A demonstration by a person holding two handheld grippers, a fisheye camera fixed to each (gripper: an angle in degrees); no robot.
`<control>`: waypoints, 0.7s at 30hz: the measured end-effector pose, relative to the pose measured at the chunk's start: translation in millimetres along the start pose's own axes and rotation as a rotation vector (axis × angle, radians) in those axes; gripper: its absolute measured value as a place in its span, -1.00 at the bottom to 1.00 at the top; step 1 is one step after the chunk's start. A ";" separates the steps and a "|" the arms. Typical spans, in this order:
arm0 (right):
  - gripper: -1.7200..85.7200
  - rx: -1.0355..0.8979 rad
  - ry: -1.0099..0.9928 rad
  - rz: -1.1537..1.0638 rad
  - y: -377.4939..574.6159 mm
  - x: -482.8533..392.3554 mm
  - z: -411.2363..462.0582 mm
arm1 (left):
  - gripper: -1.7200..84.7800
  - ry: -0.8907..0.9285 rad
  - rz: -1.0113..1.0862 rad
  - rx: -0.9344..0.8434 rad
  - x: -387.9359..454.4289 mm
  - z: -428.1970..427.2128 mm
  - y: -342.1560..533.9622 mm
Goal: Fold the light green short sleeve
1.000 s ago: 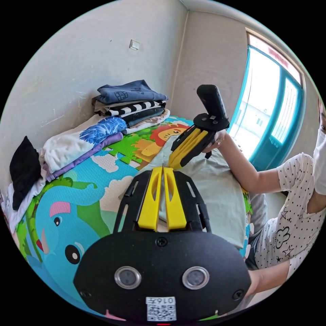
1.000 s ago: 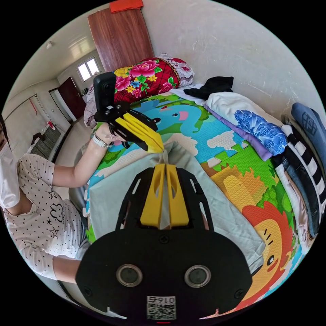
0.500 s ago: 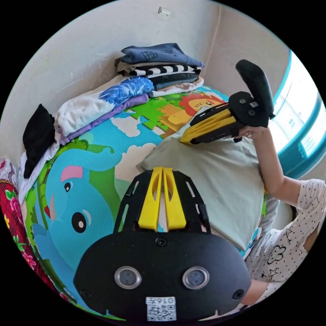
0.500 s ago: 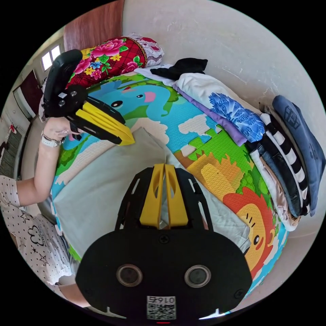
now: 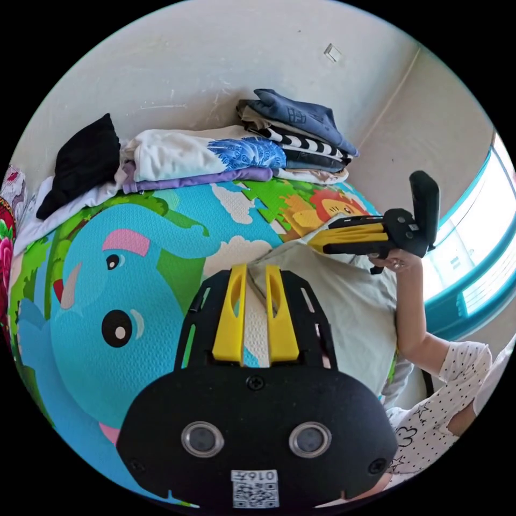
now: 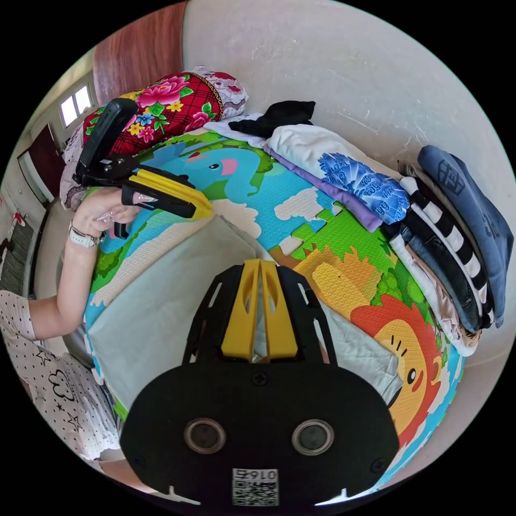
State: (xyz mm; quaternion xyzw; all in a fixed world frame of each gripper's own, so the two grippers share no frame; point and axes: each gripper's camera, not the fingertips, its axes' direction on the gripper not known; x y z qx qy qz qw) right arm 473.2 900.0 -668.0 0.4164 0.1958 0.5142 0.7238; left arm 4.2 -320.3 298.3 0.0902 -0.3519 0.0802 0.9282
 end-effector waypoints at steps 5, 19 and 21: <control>-0.95 0.009 -0.111 0.010 13.7 12.3 -25.0 | -0.86 -0.020 0.004 -0.052 3.8 6.0 -1.0; -0.96 0.014 -0.023 -0.032 37.2 -15.7 -87.0 | -0.98 -0.076 -0.009 -0.031 15.2 -29.7 25.1; -0.96 -0.027 0.002 -0.041 39.7 -22.6 -87.1 | -0.98 -0.111 -0.010 -0.094 20.5 -25.0 25.5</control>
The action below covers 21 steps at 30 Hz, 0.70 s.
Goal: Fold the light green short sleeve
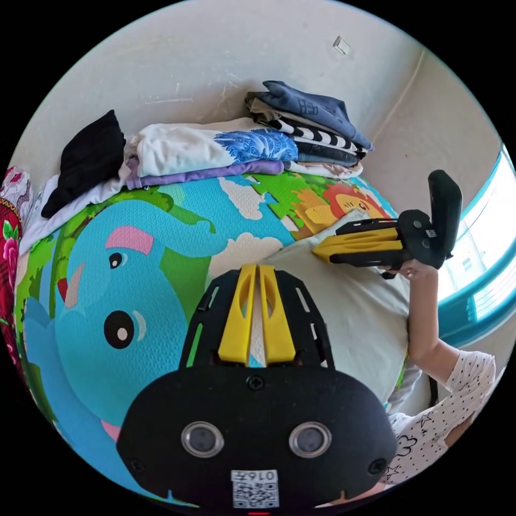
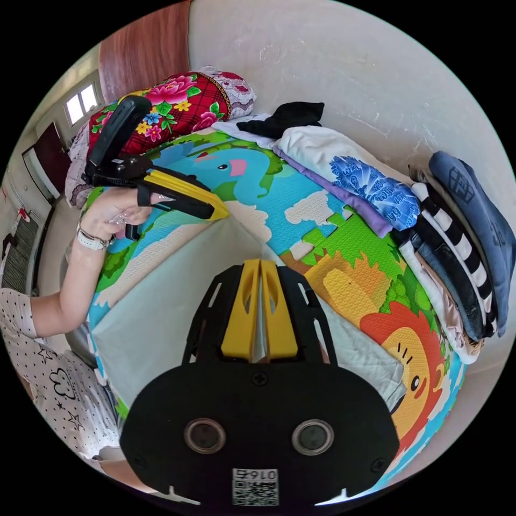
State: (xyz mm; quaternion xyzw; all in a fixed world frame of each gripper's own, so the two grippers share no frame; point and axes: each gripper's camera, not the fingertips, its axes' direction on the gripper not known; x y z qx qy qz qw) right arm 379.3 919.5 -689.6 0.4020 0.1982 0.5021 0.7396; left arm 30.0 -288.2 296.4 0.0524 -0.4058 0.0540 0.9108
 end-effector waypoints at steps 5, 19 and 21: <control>-0.89 0.012 0.030 0.007 16.8 -15.0 -32.6 | -0.94 -0.094 -0.019 0.001 6.9 -19.2 16.6; -0.93 0.818 0.226 0.231 229.4 -109.8 -400.0 | -0.94 0.301 0.096 0.179 72.9 -186.8 191.1; -0.92 0.732 0.255 0.171 254.3 -136.4 -400.9 | -0.87 0.162 0.050 0.077 89.3 -178.1 235.4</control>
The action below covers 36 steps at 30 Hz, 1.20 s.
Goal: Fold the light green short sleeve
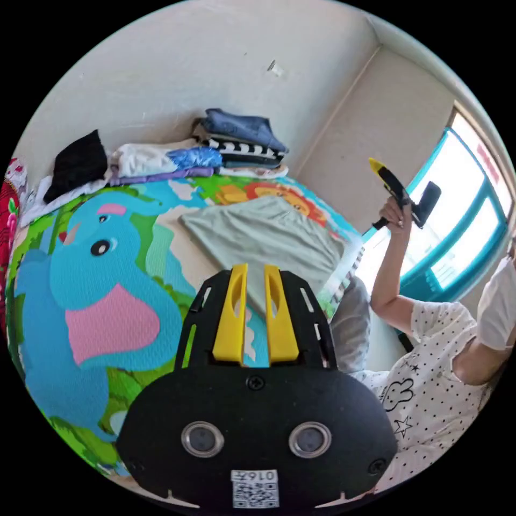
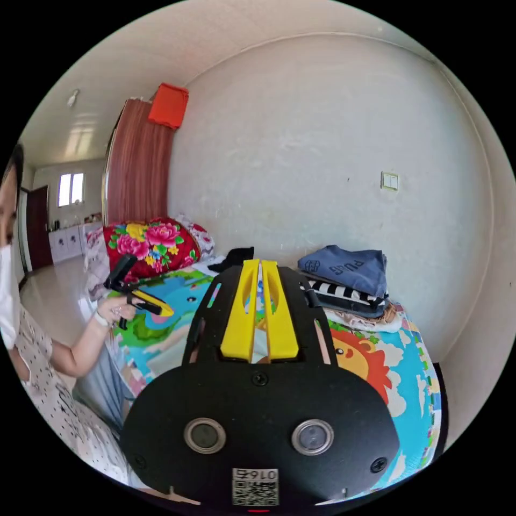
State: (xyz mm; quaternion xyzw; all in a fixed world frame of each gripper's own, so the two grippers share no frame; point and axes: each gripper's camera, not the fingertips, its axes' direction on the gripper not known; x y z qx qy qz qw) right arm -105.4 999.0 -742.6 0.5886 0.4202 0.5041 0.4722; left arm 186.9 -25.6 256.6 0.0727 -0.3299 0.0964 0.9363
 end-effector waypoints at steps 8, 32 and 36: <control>-0.78 -0.312 0.028 -0.153 101.7 -121.4 -51.1 | -0.84 0.152 -0.117 -0.011 6.5 7.0 80.3; -0.90 -0.326 0.365 -0.679 -5.4 -451.7 9.5 | -0.98 0.274 -0.144 0.077 -49.8 -65.6 82.1; -0.95 -0.294 0.269 -0.561 -23.6 -443.1 -14.2 | -0.93 0.295 -0.268 0.183 -89.3 -73.3 84.1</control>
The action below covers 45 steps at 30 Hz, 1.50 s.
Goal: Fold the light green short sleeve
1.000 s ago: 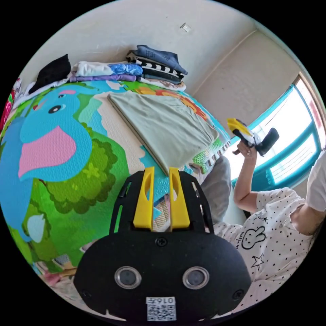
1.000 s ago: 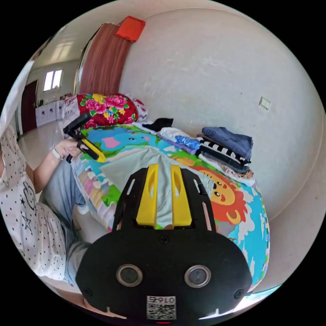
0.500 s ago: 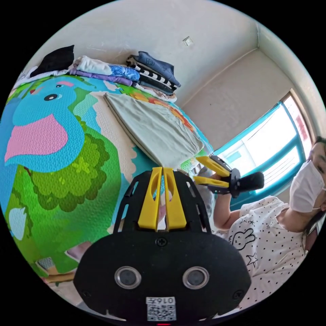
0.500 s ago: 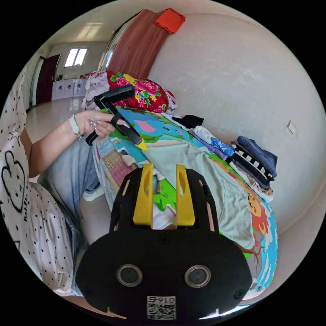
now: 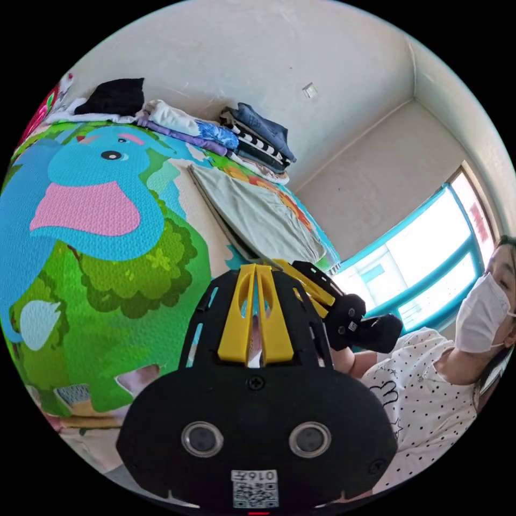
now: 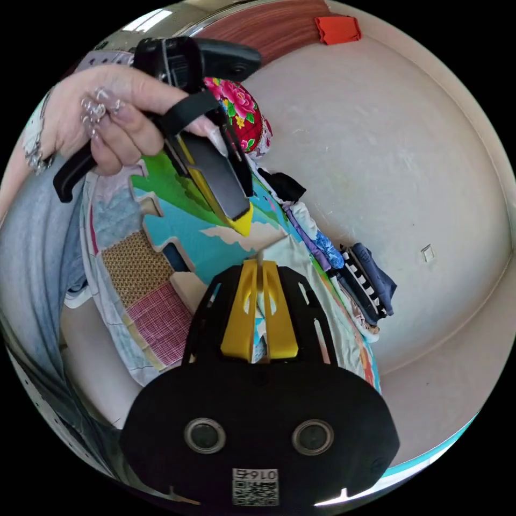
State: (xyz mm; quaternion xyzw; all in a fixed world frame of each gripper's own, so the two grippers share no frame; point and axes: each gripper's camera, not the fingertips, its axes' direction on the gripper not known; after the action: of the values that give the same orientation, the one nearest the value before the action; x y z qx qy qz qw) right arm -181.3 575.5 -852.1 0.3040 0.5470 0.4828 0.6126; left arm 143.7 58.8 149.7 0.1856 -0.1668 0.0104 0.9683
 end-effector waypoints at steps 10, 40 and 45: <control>-0.96 0.099 -0.089 0.175 8.6 57.2 -56.8 | -0.70 0.215 -0.135 -0.047 -62.1 69.2 -91.2; -0.97 0.192 -0.265 0.210 92.5 62.4 -28.1 | -0.98 -0.187 -0.102 -0.269 -65.6 311.0 -256.0; -0.97 0.269 -0.472 0.281 95.7 52.6 -13.3 | -0.98 -0.396 -0.105 -0.446 -48.6 326.1 -271.5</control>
State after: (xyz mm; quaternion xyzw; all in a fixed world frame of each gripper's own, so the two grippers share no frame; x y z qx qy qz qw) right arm -222.3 655.5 -788.6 0.5590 0.4013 0.4020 0.6040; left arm 16.0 -310.2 322.6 -0.0247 -0.3405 -0.1127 0.9331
